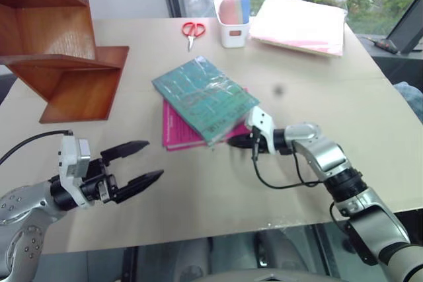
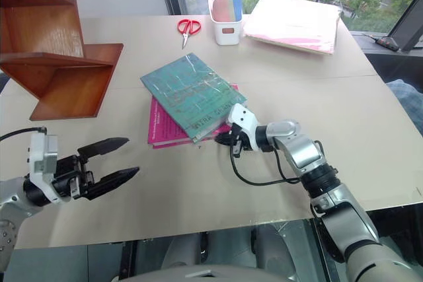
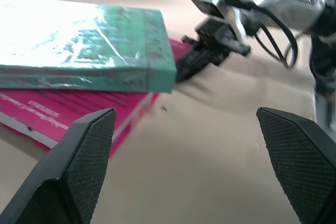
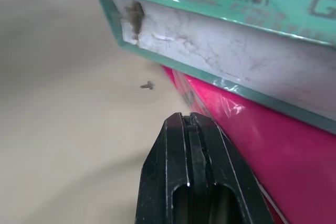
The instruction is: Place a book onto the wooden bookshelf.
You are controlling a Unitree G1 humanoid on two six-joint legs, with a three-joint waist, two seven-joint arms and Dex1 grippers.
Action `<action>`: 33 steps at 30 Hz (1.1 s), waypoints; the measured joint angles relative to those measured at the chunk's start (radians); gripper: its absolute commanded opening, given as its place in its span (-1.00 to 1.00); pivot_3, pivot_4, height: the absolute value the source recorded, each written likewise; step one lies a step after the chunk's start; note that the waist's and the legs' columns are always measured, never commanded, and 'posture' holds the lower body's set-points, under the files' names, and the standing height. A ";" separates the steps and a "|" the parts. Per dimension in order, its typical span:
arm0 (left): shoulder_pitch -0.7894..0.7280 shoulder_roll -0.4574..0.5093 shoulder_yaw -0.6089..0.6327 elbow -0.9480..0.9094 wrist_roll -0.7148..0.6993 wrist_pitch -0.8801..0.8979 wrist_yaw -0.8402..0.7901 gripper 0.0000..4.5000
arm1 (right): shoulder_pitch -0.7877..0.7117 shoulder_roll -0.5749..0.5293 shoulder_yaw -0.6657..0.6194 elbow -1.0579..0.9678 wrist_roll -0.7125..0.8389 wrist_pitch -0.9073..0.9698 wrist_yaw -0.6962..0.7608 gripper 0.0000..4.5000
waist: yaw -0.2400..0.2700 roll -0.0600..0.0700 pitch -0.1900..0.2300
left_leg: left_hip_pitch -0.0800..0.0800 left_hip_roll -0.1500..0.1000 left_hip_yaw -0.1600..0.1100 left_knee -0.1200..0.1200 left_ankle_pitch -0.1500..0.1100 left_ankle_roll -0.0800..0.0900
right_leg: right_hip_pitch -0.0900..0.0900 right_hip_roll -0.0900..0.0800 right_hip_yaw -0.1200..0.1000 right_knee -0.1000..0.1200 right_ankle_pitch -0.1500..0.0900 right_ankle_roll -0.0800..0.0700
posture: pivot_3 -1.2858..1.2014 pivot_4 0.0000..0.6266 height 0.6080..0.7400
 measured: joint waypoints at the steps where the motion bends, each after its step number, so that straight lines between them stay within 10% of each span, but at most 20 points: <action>1: -0.011 -0.005 -0.001 0.000 -0.007 0.014 0.024 1.00 | 0.008 -0.016 -0.010 -0.029 0.014 0.000 0.017 -0.98 | 0.000 0.000 0.000 | 0.000 0.000 0.000 0.000 0.000 0.000 | 0.000 0.000 0.000 0.000 0.000 0.000 | 0.03 -0.52 1.00; 7: -0.081 -0.073 -0.021 -0.022 -0.047 0.112 0.232 1.00 | 0.119 -0.172 -0.139 -0.340 0.164 0.106 0.067 -0.02 | 0.007 0.000 0.000 | 0.000 0.000 -0.001 0.000 0.000 0.000 | 0.001 0.000 0.000 0.000 0.000 0.000 | 0.03 -0.52 1.00; 10: -0.082 -0.075 -0.023 -0.024 -0.047 0.113 0.239 1.00 | 0.123 -0.162 -0.198 -0.396 0.193 0.160 -0.015 -0.02 | -0.003 0.000 0.000 | 0.001 0.000 -0.001 0.000 0.000 0.000 | 0.000 0.001 0.000 0.001 0.000 0.000 | 0.03 -0.52 1.00; 16: -0.098 -0.068 -0.017 -0.009 -0.023 0.108 0.237 1.00 | -0.200 -0.006 -0.184 -0.143 0.070 0.134 -0.245 -0.98 | -0.006 0.001 0.001 | 0.002 0.000 -0.001 0.001 0.000 0.000 | 0.000 0.003 0.003 0.001 0.000 0.000 | 0.03 -0.52 1.00; 25: -0.069 -0.076 -0.014 -0.055 -0.034 0.151 0.306 1.00 | -0.537 0.139 -0.105 0.773 -0.262 -0.286 -0.574 -0.98 | -0.004 0.001 0.002 | -0.001 -0.001 0.001 -0.001 0.000 -0.001 | -0.001 0.001 0.004 -0.001 0.000 0.000 | 0.03 -0.52 1.00; 33: -0.011 -0.080 0.031 -0.102 -0.087 0.182 0.350 1.00 | -0.594 0.210 -0.098 1.060 -0.333 -0.569 -0.438 -0.98 | -0.013 0.002 0.003 | 0.000 0.000 0.001 -0.002 -0.001 -0.002 | -0.002 0.002 0.004 0.000 0.000 0.000 | 0.03 -0.52 1.00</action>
